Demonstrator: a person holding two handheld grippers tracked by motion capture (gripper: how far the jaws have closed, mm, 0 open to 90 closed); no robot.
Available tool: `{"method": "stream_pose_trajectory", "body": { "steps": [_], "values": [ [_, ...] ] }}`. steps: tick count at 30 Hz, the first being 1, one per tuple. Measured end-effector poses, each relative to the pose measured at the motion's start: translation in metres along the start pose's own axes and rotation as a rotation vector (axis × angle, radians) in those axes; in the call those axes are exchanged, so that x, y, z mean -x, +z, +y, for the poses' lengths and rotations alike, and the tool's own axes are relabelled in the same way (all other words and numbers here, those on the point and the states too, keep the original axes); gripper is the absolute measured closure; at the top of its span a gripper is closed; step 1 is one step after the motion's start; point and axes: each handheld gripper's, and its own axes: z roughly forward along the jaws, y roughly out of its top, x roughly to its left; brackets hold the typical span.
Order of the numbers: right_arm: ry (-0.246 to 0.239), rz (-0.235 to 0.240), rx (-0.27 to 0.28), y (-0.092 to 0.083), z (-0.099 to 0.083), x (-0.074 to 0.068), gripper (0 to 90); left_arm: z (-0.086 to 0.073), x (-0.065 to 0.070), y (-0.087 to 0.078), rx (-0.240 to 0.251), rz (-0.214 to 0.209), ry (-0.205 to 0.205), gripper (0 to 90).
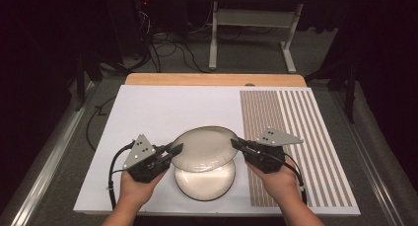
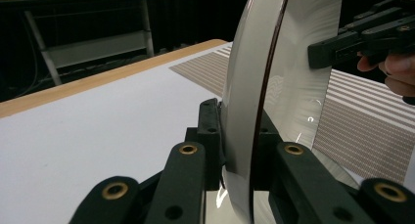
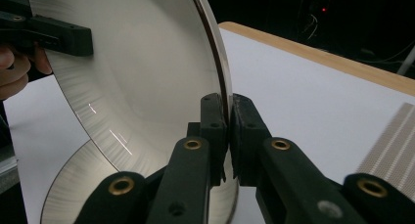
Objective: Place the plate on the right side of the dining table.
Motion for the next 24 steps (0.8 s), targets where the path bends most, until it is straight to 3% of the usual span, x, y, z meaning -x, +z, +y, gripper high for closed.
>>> {"method": "stream_pose_trajectory", "body": {
  "steps": [11,24],
  "values": [
    [0.014,-0.056,0.018,-0.032,-0.007,0.026,87.4,0.020,0.016,0.035,-0.029,-0.047,0.008,80.3],
    [0.078,-0.139,0.035,-0.078,-0.024,0.062,87.3,0.044,0.045,0.094,-0.074,-0.118,0.028,80.2]
  ]
}}
